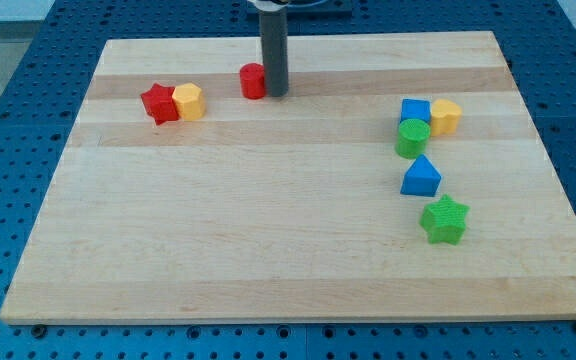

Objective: Move the red circle at the top left side of blue cube

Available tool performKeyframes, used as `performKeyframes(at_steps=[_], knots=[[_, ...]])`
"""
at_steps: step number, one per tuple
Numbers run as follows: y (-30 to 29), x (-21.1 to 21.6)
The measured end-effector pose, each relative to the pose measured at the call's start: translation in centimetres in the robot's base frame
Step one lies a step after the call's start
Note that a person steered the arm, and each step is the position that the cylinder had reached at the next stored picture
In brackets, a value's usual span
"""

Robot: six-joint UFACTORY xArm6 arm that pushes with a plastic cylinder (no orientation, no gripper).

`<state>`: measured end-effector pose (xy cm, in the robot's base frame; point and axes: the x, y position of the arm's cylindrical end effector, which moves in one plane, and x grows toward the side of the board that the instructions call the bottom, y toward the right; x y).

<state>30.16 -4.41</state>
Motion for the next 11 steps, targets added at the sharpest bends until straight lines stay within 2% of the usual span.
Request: performKeyframes(at_steps=[2,4,5,9,11], knots=[[-1.7,-1.9],[-0.9,2.8],[-2.9,2.9],[-9.5,-1.8],[-9.0,-3.9]])
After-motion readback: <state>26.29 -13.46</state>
